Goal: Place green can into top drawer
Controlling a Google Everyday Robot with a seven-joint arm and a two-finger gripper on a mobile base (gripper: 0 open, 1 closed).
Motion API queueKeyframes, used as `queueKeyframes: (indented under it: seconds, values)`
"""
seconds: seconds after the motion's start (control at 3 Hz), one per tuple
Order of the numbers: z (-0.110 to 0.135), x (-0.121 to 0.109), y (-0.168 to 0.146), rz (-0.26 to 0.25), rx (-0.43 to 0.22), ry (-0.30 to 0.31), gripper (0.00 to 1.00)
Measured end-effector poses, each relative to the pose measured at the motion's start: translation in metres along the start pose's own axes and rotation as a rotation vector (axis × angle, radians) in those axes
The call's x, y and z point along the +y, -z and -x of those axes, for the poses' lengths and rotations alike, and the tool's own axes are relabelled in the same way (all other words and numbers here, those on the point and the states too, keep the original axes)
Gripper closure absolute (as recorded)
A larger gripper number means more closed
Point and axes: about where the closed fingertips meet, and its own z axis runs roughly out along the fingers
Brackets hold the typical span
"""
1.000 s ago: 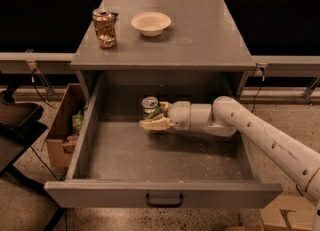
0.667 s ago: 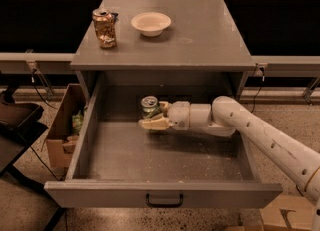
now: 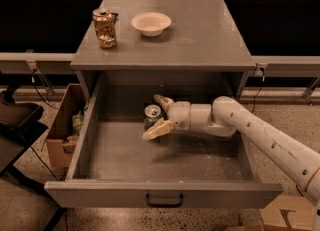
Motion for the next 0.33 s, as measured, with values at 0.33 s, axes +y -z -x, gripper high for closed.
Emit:
queueKeyframes:
  seconds: [0.33]
  values:
    - [0.0000,0.0000,0.0000,0.000,0.000,0.000,0.00]
